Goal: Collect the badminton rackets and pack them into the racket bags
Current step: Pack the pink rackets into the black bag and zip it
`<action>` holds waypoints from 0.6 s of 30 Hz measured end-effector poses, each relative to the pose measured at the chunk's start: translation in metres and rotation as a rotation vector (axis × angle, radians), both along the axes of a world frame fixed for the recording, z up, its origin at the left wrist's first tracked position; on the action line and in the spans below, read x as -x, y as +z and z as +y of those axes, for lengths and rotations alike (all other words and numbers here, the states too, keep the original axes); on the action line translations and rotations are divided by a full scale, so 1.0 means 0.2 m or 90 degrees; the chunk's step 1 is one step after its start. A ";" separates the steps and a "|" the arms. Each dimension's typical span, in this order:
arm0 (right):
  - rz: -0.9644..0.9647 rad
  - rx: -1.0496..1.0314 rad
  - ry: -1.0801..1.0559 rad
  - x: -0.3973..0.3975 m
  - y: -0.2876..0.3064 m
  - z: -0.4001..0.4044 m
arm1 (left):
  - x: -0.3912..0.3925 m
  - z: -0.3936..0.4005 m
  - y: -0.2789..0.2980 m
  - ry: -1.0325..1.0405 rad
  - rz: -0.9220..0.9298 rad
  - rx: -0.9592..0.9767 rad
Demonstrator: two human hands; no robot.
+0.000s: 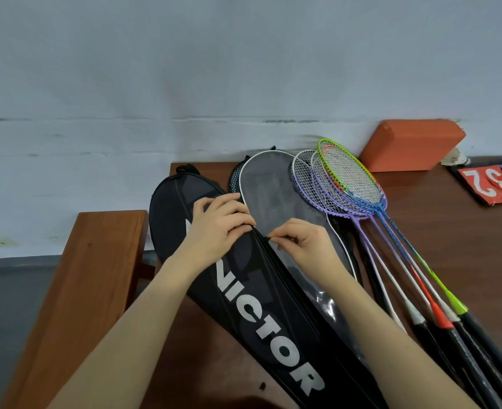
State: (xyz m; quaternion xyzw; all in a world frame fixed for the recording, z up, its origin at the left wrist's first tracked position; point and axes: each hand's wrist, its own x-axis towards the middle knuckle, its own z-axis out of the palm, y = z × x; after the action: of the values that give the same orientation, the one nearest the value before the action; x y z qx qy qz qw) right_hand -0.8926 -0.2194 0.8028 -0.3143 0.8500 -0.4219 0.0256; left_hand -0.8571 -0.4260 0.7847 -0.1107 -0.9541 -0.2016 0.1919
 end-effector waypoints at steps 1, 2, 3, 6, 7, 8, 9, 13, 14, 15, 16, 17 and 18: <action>0.001 -0.014 -0.003 0.00 -0.01 0.00 | 0.02 0.00 0.00 0.001 0.006 0.005; 0.001 -0.026 -0.005 0.01 -0.01 0.00 | 0.03 -0.01 0.00 -0.001 0.012 0.018; -0.003 -0.036 -0.008 0.02 -0.02 -0.01 | 0.06 -0.01 0.00 -0.004 0.020 0.036; -0.024 -0.079 -0.006 0.04 -0.03 0.01 | 0.12 -0.06 -0.01 0.017 0.031 0.052; -0.038 -0.090 -0.008 0.04 -0.04 0.04 | 0.14 -0.08 -0.01 0.035 0.032 0.045; -0.064 -0.098 -0.017 0.04 -0.05 0.07 | 0.16 -0.11 -0.01 0.053 0.032 0.041; -0.099 -0.099 -0.029 0.03 -0.06 0.11 | 0.18 -0.12 -0.01 0.069 0.032 0.041; -0.164 -0.200 -0.034 0.01 -0.09 0.24 | 0.20 -0.13 -0.06 0.092 0.004 0.033; -0.135 -0.261 -0.018 0.00 -0.09 0.25 | 0.20 -0.12 -0.09 0.096 -0.001 0.029; -0.085 -0.309 -0.002 0.00 -0.08 0.25 | 0.19 -0.11 -0.11 0.097 -0.004 0.028; -0.022 -0.325 0.013 0.00 -0.08 0.25 | 0.18 -0.10 -0.12 0.104 -0.008 0.028; 0.039 -0.314 0.027 -0.01 -0.08 0.25 | 0.16 -0.10 -0.13 0.118 -0.017 0.025; 0.075 -0.300 0.035 -0.02 -0.09 0.24 | 0.15 -0.09 -0.13 0.132 -0.039 0.016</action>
State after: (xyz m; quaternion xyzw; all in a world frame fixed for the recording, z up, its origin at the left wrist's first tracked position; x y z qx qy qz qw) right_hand -0.8891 -0.1711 0.7857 -0.3468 0.9161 -0.1923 0.0598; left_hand -0.8870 -0.4436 0.7591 -0.0081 -0.9683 -0.1718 0.1812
